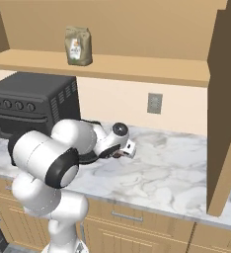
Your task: Pick the egg and butter from the fridge and place them by the bowl for mixing.
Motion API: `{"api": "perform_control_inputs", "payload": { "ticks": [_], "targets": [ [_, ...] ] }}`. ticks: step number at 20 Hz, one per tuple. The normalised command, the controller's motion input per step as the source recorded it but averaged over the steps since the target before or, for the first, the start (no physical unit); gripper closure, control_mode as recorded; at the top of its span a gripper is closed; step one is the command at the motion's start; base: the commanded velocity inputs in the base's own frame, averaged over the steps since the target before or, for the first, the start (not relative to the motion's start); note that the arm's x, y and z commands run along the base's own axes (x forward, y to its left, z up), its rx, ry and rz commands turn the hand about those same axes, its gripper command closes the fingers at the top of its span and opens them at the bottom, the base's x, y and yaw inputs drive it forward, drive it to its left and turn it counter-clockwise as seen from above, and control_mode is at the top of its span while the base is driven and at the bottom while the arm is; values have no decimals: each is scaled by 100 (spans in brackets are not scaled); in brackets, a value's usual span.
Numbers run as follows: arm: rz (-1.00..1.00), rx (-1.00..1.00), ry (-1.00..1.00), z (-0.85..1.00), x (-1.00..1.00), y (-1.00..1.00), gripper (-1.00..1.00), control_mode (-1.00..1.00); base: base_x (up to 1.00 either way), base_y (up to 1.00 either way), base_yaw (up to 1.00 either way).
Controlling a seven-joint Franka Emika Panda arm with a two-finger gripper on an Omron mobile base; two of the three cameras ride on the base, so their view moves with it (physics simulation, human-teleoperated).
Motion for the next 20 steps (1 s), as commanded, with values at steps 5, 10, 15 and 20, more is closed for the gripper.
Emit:
{"api": "perform_control_inputs", "payload": {
  "ticks": [5,10,15,20],
  "targets": [
    [0,9,1,-4,9,-17,100,-100,0,0,0],
    [0,10,9,-25,28,0,100,-100,0,0,0],
    [0,11,7,-19,23,0,100,-100,0,0,0],
    [0,6,3,-24,15,0,100,-100,0,0,0]
  ]
}}
